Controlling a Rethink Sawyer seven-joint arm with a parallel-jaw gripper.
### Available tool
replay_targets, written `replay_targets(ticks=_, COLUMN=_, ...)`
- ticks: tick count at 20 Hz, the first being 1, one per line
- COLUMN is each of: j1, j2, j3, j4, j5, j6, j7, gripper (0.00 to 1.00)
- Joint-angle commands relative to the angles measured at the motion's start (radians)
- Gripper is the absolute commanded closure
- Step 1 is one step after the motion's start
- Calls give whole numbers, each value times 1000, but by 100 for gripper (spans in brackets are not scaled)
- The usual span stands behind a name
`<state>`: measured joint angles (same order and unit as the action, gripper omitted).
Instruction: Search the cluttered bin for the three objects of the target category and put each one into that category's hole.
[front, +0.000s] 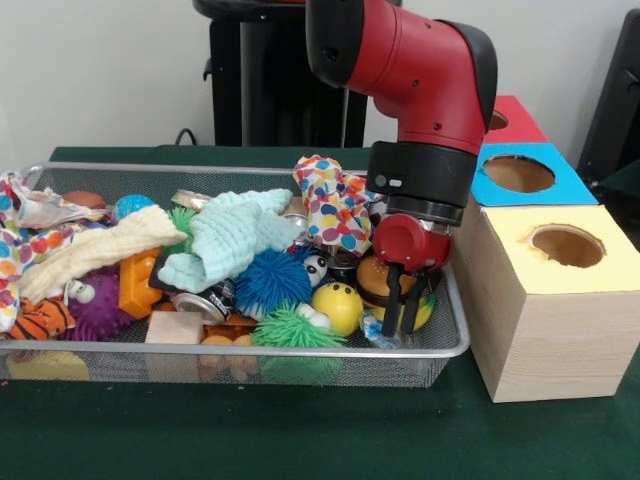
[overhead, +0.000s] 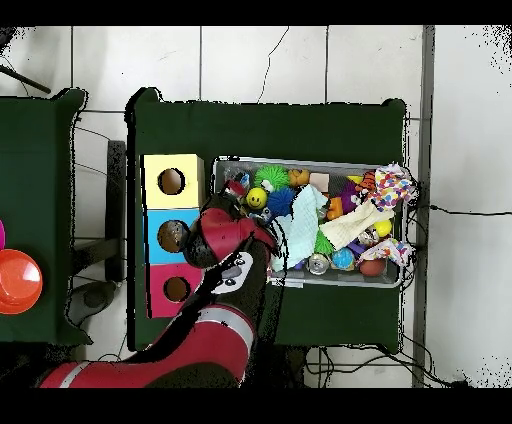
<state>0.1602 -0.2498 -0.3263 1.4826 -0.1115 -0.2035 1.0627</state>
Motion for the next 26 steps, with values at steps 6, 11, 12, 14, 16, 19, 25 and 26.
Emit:
replay_targets(ticks=6, j1=-28, j2=35, j3=183, j4=114, j5=51, j6=-28, j7=306, gripper=0)
replay_targets(ticks=11, j1=-16, j2=33, j3=178, j4=121, j5=64, j6=-26, j7=303, gripper=0)
replay_targets(ticks=12, j1=-15, j2=34, j3=177, j4=120, j5=64, j6=-27, j7=301, gripper=0)
replay_targets(ticks=14, j1=-16, j2=36, j3=179, j4=119, j5=64, j6=-30, j7=297, gripper=0)
replay_targets(ticks=16, j1=-14, j2=36, j3=180, j4=121, j5=70, j6=-31, j7=300, gripper=0)
replay_targets(ticks=19, j1=-4, j2=38, j3=174, j4=121, j5=80, j6=-31, j7=302, gripper=0)
replay_targets(ticks=25, j1=15, j2=46, j3=152, j4=107, j5=77, j6=-32, j7=280, gripper=0)
replay_targets(ticks=26, j1=17, j2=47, j3=147, j4=103, j5=73, j6=-33, j7=274, gripper=0)
